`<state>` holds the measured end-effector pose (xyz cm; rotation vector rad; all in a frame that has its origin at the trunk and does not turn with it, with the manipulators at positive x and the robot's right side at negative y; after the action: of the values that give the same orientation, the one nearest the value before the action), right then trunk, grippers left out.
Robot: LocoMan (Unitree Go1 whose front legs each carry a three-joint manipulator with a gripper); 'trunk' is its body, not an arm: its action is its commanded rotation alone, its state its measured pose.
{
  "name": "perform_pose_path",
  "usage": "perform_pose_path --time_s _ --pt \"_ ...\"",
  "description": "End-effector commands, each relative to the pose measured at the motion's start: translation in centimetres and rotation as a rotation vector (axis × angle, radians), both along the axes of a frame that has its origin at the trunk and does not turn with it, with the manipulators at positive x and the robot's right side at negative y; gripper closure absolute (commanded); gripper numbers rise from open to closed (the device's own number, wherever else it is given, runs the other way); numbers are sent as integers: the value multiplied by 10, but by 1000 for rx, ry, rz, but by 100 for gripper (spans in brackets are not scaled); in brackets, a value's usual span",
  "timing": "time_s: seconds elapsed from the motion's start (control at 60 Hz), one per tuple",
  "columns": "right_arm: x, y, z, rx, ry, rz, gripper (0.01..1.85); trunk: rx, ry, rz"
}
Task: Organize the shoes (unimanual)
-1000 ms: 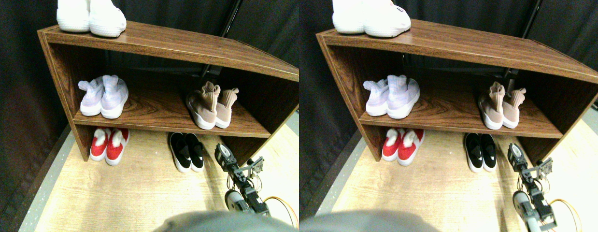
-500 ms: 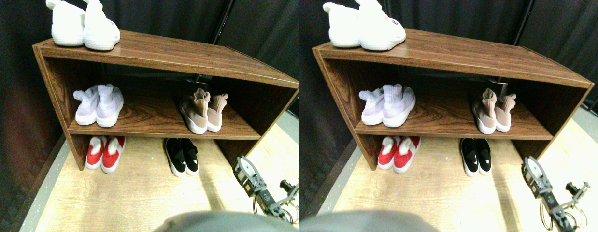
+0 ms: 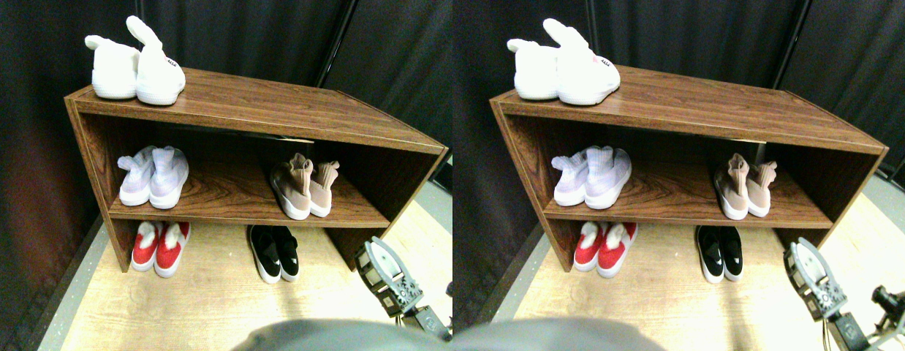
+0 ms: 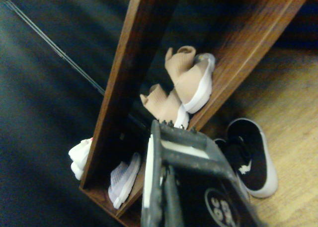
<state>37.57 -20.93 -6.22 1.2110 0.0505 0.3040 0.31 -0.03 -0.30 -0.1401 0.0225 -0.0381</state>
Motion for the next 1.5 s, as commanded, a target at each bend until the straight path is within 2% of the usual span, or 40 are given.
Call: perform_pose_path --time_s 0.017,0.15,0.3,0.567,0.95,1.0,1.5 --pt "-1 10 9 35 -34 24 180 -9 -25 15" --pt "0 21 11 45 -32 33 180 -16 -33 38" --pt "4 25 9 29 -34 28 180 -19 -33 47" --pt "7 26 5 26 -34 24 180 -14 -24 43" --pt "8 24 3 40 -20 7 180 -12 -20 42" --pt "8 24 3 39 -20 8 180 -11 -16 39" --pt "7 22 7 34 -31 11 180 -8 -12 27"
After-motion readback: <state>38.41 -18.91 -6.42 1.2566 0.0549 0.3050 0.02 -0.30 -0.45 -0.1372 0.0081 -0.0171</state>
